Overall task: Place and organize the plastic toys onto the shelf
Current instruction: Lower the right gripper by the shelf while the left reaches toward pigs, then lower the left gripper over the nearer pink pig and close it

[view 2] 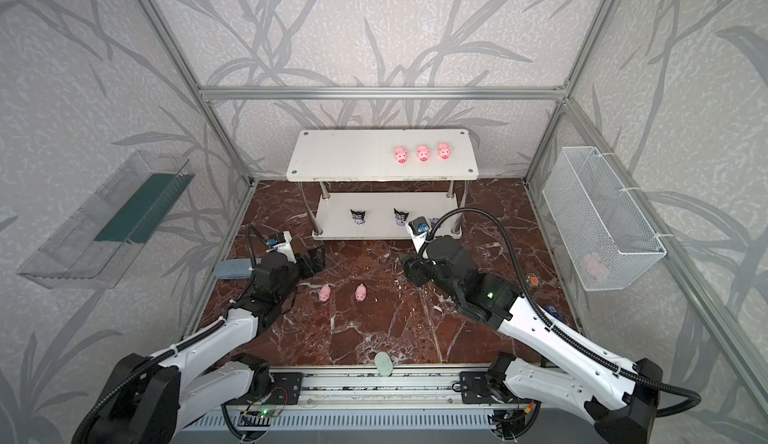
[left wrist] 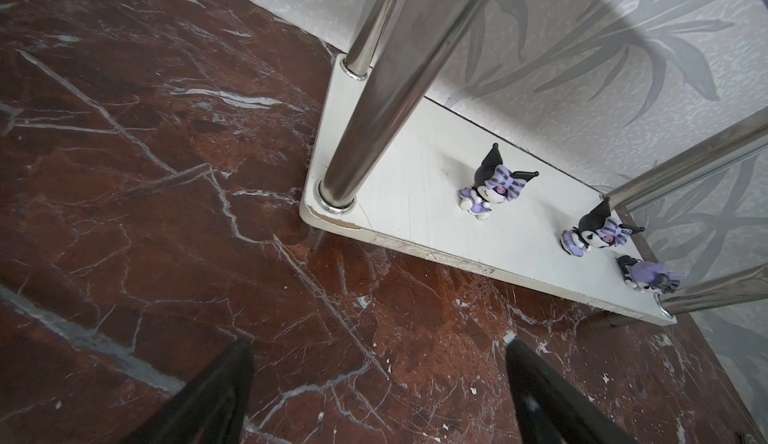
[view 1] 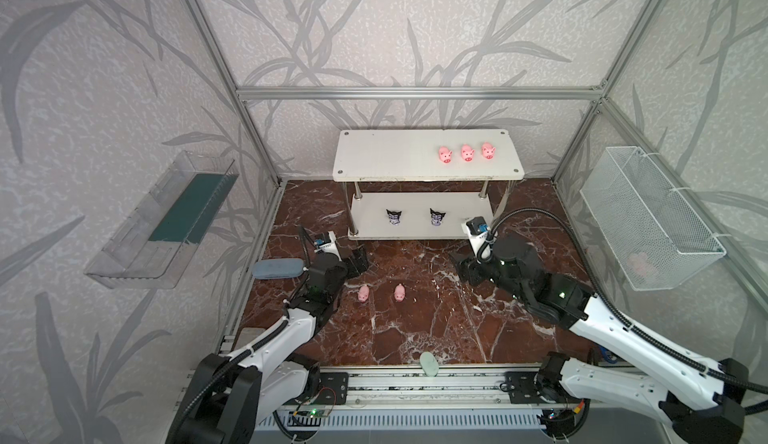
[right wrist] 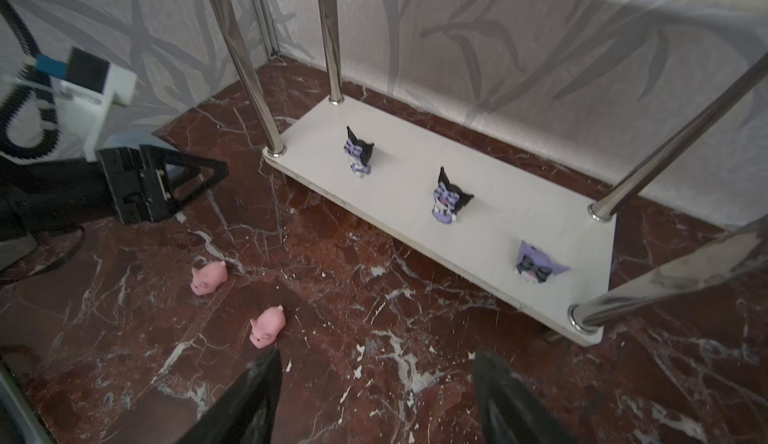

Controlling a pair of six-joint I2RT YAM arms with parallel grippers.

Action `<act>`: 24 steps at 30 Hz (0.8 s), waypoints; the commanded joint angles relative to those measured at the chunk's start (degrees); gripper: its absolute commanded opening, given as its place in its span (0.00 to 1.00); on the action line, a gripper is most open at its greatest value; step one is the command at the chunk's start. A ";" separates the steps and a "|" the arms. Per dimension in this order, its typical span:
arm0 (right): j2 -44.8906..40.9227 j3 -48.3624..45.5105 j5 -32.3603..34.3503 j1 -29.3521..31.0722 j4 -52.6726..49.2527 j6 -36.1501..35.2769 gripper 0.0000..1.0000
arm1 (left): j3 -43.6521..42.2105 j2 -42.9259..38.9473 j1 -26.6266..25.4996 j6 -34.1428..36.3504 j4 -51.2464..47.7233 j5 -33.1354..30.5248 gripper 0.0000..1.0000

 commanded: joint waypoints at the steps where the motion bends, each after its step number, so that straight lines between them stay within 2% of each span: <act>1: -0.64 -1.26 1.03 0.18 3.62 3.75 0.73 | -0.59 -3.37 -2.04 0.50 -10.07 -0.54 0.92; 5: 2.64 -1.32 0.07 -0.85 4.14 3.90 0.73 | -2.97 -8.76 -3.60 -1.82 -17.75 -1.16 0.91; 12: 7.31 -3.58 -6.92 -8.33 6.88 9.31 0.72 | -4.01 -16.84 -6.47 -3.33 -29.55 -1.05 0.87; 17: 8.56 -6.11 -10.49 -11.40 10.44 10.99 0.71 | -2.60 -14.79 -7.77 -1.87 -32.53 -0.79 0.84; 24: 9.67 -9.15 -14.42 -14.83 12.70 12.52 0.71 | 0.17 -6.90 -9.93 0.21 -32.67 -1.29 0.83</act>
